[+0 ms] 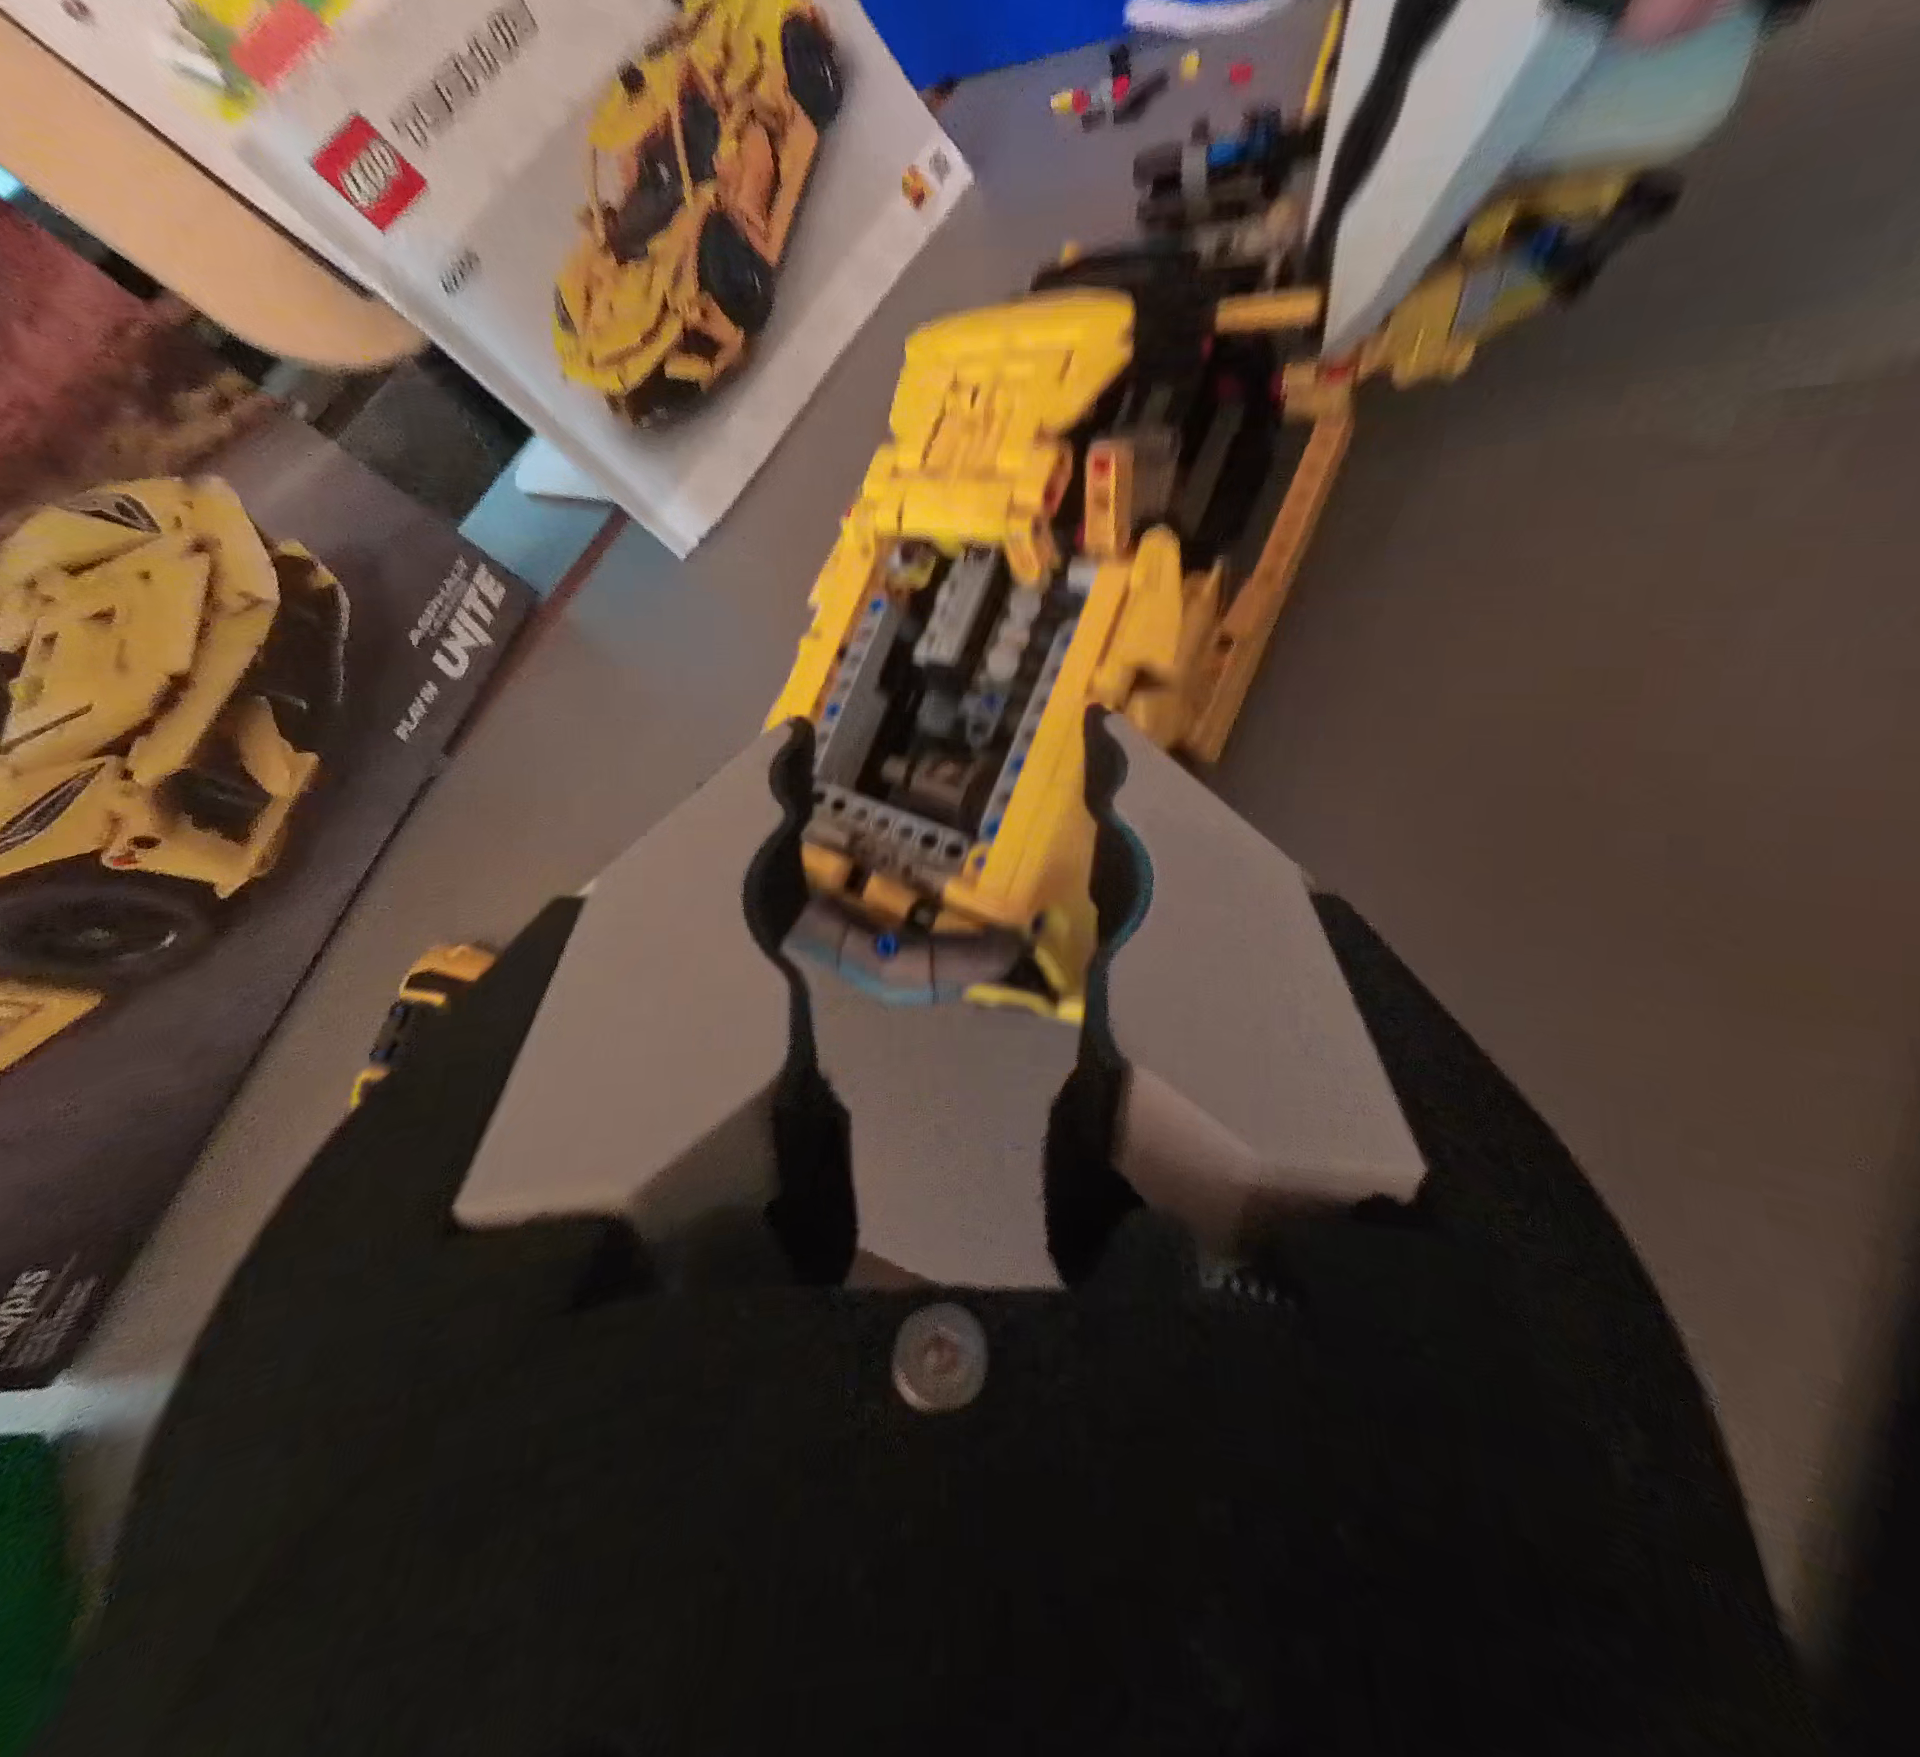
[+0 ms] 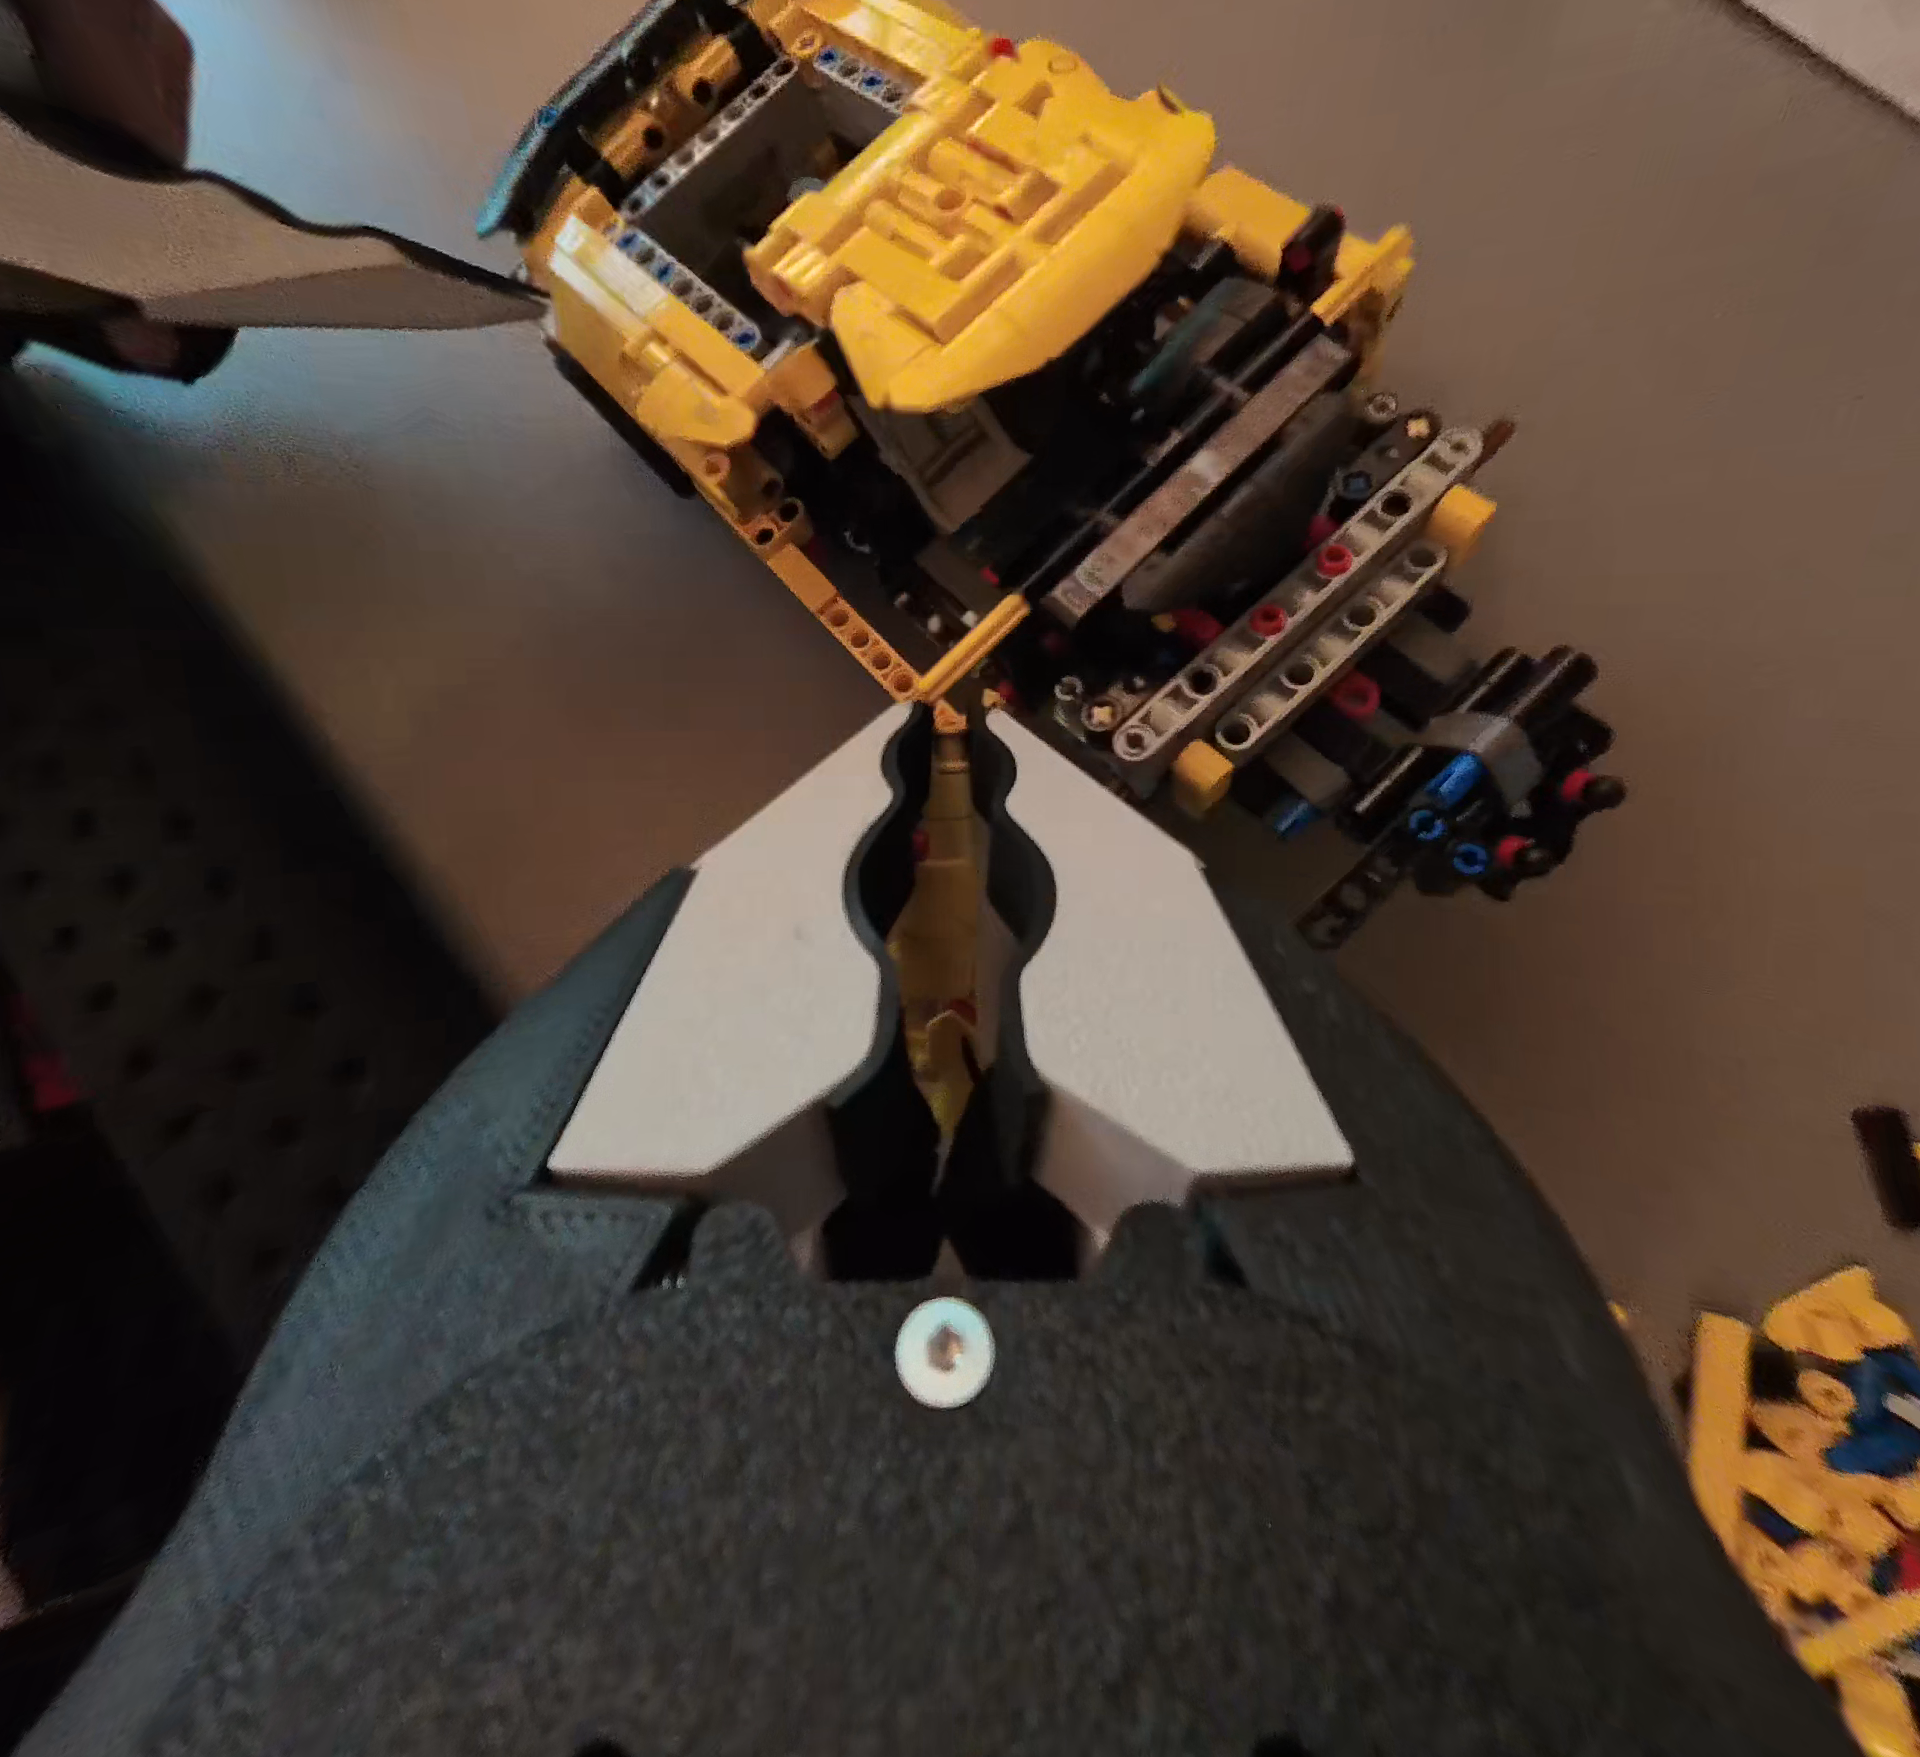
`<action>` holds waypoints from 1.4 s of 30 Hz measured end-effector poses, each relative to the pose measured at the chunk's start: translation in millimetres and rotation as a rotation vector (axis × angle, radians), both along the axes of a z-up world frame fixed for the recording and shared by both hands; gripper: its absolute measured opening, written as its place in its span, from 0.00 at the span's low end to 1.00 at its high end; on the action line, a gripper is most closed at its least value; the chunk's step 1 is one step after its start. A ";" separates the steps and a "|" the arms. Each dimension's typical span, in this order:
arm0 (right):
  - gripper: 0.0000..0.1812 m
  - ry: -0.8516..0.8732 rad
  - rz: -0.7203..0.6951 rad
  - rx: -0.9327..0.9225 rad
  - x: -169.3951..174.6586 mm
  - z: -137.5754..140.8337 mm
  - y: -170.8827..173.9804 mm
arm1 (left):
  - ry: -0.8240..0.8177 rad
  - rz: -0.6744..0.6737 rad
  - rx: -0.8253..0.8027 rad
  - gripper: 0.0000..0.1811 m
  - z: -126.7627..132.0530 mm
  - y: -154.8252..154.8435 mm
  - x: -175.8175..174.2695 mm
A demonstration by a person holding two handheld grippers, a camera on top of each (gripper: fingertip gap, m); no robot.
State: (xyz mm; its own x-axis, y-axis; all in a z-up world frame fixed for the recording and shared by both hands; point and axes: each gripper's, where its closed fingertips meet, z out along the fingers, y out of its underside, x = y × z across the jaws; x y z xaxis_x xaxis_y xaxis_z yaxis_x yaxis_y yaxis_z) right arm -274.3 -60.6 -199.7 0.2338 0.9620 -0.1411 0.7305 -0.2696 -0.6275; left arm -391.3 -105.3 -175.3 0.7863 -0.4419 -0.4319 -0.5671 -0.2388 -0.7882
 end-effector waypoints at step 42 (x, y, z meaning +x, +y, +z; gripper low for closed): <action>0.20 0.680 0.252 -0.351 -9.9 31.7 -32.4 | -0.380 -0.030 -0.083 0.19 -24.1 0.7 -9.3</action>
State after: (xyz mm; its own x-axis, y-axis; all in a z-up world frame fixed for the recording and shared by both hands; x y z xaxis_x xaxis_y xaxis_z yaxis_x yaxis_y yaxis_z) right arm -284.1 -93.0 -168.0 -0.2304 0.8477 -0.4779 0.2838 -0.4112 -0.8662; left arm -400.6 -104.6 -199.4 0.8697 -0.4880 -0.0745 -0.2464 -0.2983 -0.9221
